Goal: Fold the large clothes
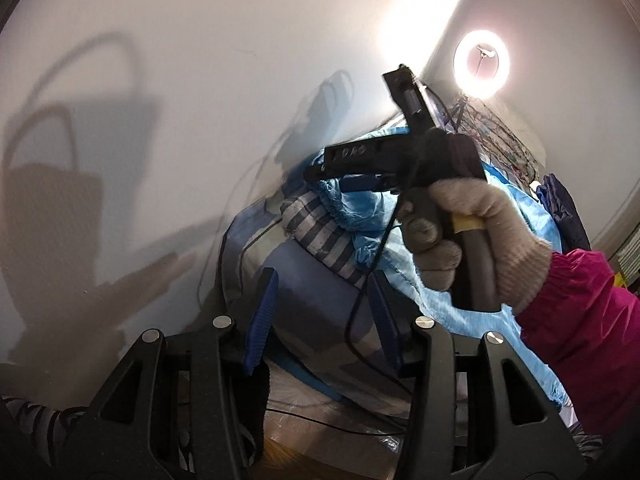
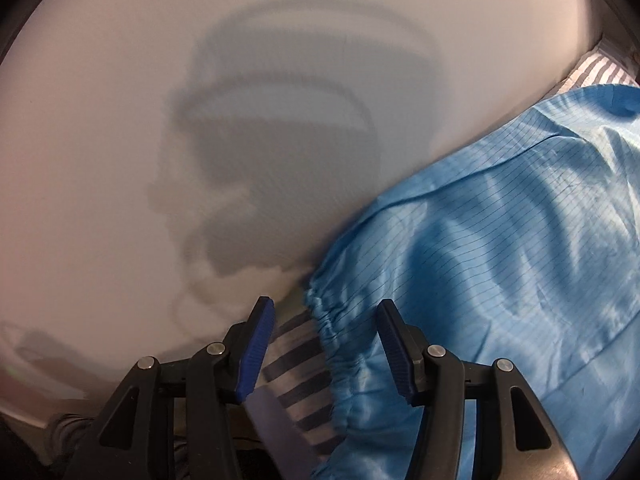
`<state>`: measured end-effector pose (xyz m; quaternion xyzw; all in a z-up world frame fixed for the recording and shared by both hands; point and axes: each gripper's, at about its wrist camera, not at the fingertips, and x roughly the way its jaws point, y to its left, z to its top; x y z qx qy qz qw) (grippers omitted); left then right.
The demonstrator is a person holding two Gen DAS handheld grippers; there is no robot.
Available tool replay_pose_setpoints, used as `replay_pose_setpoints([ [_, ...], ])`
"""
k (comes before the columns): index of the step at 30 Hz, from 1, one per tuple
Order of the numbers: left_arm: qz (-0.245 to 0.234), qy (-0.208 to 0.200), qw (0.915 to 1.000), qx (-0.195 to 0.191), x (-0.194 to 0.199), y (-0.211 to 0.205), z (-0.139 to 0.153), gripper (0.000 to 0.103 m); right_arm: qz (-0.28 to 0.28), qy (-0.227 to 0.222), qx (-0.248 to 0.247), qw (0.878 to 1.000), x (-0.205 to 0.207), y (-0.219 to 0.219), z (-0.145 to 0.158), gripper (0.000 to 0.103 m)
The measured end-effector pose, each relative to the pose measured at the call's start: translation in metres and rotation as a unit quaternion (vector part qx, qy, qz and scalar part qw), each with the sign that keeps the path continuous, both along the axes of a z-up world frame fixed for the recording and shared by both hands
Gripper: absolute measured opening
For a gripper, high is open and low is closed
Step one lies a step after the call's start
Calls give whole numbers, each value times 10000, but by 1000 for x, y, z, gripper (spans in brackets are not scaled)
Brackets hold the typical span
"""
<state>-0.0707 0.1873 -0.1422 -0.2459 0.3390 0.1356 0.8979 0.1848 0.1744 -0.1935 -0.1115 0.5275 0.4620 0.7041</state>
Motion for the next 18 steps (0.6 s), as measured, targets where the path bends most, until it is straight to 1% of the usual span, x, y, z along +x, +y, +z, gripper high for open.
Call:
replay_pose_setpoints([
  [1, 13, 1, 10000, -20, 0, 3, -1, 45, -10, -31, -72, 10000, 0, 2, -3, 50],
  [2, 23, 2, 10000, -43, -1, 5, -2, 42, -30, -49, -138, 9999, 0, 5, -6, 42],
  [3, 31, 3, 10000, -61, -1, 7, -2, 41, -45, -29, -163, 9999, 0, 7, -9, 28],
  [4, 36, -1, 10000, -66, -1, 8, -2, 41, -78, 19, -124, 9999, 1, 7, -10, 17],
  [5, 34, -8, 10000, -62, -3, 7, -1, 41, -162, 31, -73, 9998, 3, 5, -10, 11],
  [6, 17, -15, 10000, -45, -3, 7, -1, 41, -237, 49, -21, 9997, 4, 3, -8, 8],
  [9, -52, -17, 10000, 44, -1, 6, -1, 40, -504, 207, 403, 9977, 7, -16, 2, 5],
  [10, -86, -8, 9999, 78, 1, 5, -1, 39, -559, 216, 493, 9970, 15, -19, 0, 5],
  [12, -139, 6, 9998, 113, -1, 6, -1, 38, -738, 332, 849, 9931, 17, -36, 8, 5],
  [14, -174, 19, 9997, 152, 3, 4, 0, 38, -949, 566, 1340, 9848, 20, -61, 18, 5],
  [16, -214, 18, 9996, 193, 4, 2, 2, 37, -1135, 691, 1798, 9747, 20, -89, 25, 5],
  [18, -267, 1, 9993, 267, 7, 0, 6, 37, -1456, 931, 2370, 9560, 21, -123, 31, 5],
])
